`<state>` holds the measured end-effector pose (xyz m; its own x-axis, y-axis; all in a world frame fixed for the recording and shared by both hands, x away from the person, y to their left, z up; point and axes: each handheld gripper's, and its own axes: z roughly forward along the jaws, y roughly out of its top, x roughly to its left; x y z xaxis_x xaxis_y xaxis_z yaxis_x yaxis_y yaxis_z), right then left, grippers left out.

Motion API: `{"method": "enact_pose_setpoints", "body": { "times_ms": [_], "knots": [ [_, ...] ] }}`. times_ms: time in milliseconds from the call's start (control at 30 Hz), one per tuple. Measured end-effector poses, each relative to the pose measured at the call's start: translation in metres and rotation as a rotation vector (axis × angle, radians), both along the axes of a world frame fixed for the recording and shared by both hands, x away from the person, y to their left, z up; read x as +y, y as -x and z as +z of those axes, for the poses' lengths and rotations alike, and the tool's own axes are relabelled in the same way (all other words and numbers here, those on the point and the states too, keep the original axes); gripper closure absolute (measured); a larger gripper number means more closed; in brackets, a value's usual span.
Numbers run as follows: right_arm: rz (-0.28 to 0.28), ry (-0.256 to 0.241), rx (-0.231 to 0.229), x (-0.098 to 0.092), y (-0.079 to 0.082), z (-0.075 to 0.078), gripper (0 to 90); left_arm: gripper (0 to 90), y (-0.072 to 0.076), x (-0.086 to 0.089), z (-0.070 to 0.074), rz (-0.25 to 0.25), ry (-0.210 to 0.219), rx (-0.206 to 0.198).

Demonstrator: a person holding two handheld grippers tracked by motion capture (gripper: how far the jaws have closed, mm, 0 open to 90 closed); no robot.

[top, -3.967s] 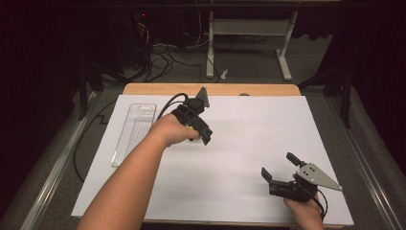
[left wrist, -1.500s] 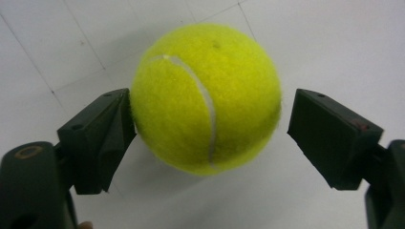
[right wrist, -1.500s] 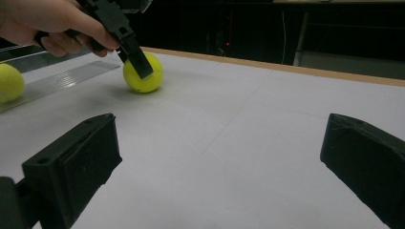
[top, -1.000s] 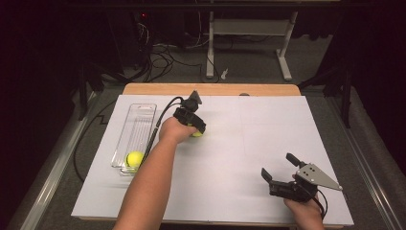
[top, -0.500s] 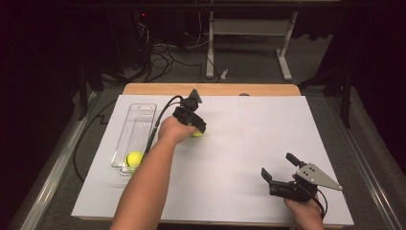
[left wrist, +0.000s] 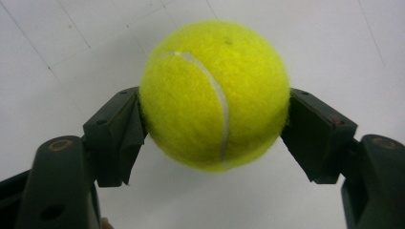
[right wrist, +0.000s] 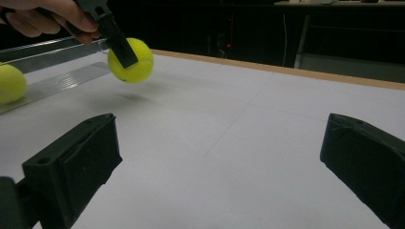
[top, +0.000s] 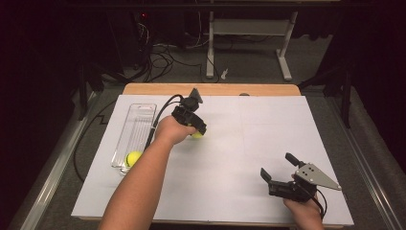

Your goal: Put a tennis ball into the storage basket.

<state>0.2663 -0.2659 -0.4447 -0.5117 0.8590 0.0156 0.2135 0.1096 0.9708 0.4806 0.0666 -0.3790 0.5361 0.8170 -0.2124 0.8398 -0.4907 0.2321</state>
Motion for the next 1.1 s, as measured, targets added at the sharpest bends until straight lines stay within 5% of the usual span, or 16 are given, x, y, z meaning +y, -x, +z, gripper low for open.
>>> {"method": "enact_pose_setpoints", "body": {
  "times_ms": [1100],
  "knots": [
    [0.009,0.010,-0.002,0.005,-0.002,0.001,0.5,27.7,0.060,0.016,0.004,-0.087,-0.025,0.065]
  ]
}}
